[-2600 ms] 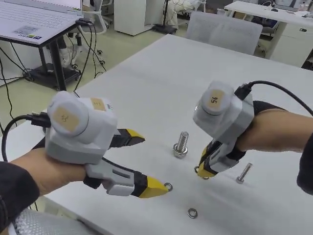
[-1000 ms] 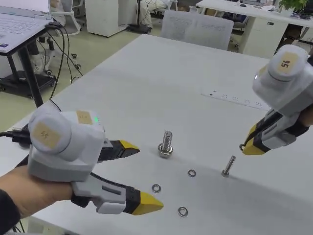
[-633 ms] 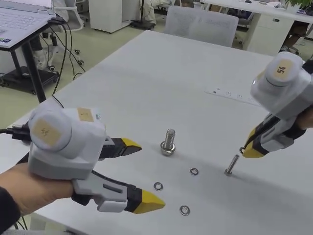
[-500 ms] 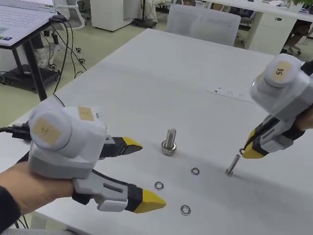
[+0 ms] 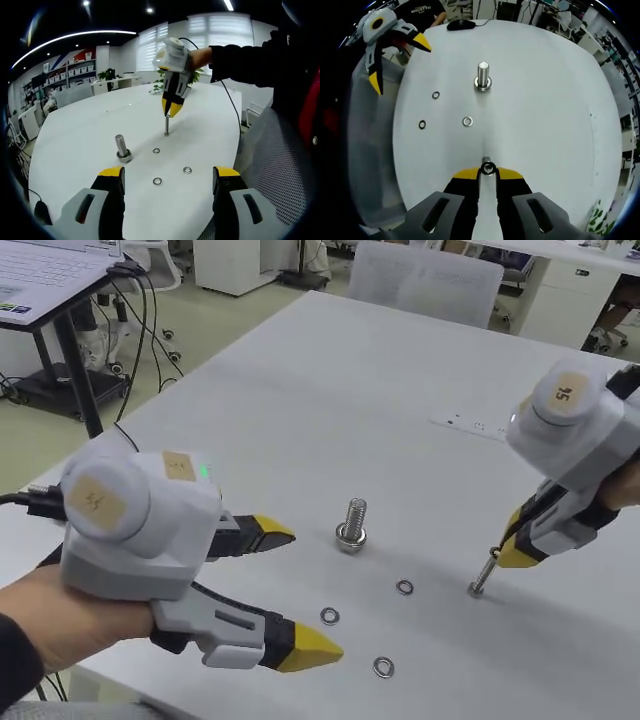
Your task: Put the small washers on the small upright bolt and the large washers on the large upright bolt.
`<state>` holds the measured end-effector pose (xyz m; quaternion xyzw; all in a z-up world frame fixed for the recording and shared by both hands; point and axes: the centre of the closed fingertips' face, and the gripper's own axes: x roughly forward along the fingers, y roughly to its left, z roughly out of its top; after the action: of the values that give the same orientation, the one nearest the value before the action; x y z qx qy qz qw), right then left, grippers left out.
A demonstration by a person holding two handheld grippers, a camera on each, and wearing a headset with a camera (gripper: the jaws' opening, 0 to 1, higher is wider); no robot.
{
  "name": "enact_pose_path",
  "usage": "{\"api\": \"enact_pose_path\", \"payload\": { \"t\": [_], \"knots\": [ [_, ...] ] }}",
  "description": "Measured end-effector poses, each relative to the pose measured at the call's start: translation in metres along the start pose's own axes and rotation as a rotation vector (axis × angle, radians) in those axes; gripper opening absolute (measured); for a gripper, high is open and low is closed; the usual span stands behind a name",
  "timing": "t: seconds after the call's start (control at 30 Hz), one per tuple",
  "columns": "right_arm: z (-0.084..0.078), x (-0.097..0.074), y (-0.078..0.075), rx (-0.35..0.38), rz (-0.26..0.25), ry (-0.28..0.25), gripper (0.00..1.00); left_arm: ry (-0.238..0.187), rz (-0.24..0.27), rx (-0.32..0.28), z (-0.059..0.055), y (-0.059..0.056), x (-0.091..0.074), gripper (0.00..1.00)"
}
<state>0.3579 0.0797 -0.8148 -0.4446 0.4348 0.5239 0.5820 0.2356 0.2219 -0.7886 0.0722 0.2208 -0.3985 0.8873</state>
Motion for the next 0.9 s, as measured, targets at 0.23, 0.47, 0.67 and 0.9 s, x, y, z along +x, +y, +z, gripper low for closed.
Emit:
{"api": "enact_pose_path", "payload": {
  "t": [0.23,0.47,0.67,0.9],
  "knots": [
    [-0.001,0.005,-0.002,-0.001,0.004,0.006,0.13,0.000,0.001,-0.002,0.000,0.001,0.001,0.71],
    [-0.002,0.013,-0.001,0.002,0.016,0.010,0.13,0.001,0.004,-0.003,-0.001,0.001,0.001,0.71],
    [-0.003,0.021,-0.001,0.006,0.024,0.012,0.13,0.005,0.005,-0.004,-0.002,0.001,0.001,0.71],
    [-0.005,0.035,0.000,0.006,0.033,0.019,0.13,0.009,0.006,-0.006,-0.003,0.002,0.001,0.71]
  ]
}}
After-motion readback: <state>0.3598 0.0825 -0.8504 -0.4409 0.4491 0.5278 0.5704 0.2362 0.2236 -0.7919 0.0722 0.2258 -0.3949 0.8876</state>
